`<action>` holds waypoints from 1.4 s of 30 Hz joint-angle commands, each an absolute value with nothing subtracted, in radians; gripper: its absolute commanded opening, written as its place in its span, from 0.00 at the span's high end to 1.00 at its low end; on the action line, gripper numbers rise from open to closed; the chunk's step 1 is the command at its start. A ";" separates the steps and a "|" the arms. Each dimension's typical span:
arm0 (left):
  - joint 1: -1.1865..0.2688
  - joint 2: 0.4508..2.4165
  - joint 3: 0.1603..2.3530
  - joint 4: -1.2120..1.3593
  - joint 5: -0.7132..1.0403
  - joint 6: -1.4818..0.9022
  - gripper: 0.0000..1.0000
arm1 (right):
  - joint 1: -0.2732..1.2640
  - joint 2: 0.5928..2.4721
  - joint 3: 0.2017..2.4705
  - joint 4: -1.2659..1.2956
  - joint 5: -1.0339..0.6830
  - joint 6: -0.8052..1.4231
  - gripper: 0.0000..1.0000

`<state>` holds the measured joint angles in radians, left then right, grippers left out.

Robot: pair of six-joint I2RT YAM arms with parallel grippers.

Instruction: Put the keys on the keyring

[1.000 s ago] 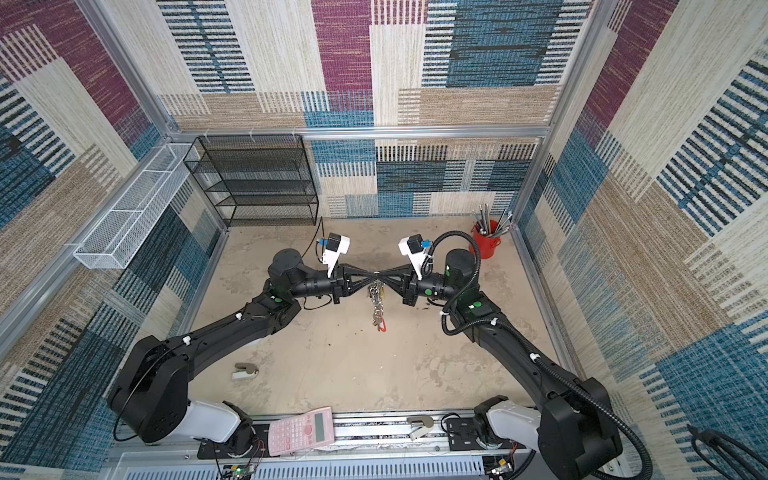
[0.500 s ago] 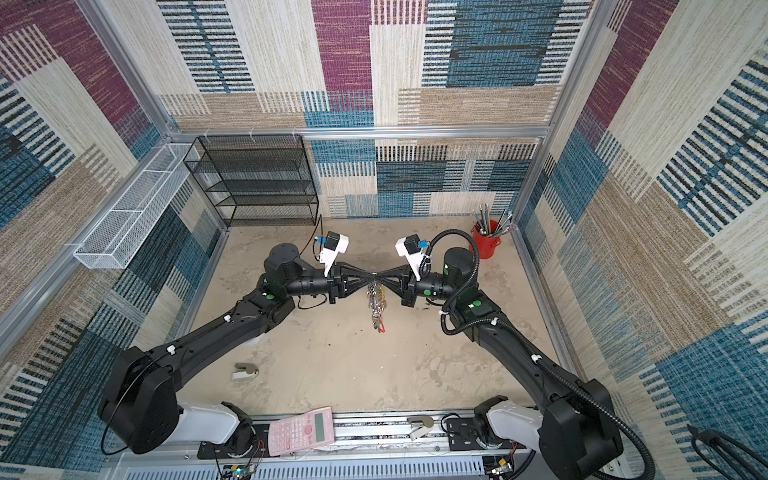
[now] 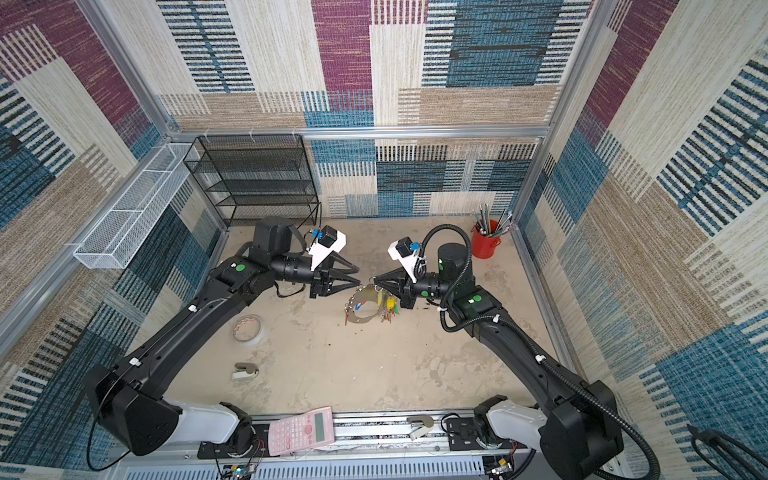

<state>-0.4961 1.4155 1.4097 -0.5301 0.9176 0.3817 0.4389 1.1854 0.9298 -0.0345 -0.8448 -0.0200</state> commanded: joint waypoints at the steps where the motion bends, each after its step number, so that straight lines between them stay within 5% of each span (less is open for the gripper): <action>1: -0.497 1.437 1.452 -0.701 0.872 0.533 0.58 | 0.450 1.194 0.960 -0.067 -0.857 -0.077 1.00; 42: -0.569 1.534 1.520 -0.705 0.816 0.551 0.86 | 0.476 1.220 0.989 -0.075 -0.889 -0.080 1.00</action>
<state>-0.5659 1.5318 1.5108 -0.6918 0.8162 0.5098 0.4740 1.2217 0.9806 -0.1314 -0.8680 -0.0830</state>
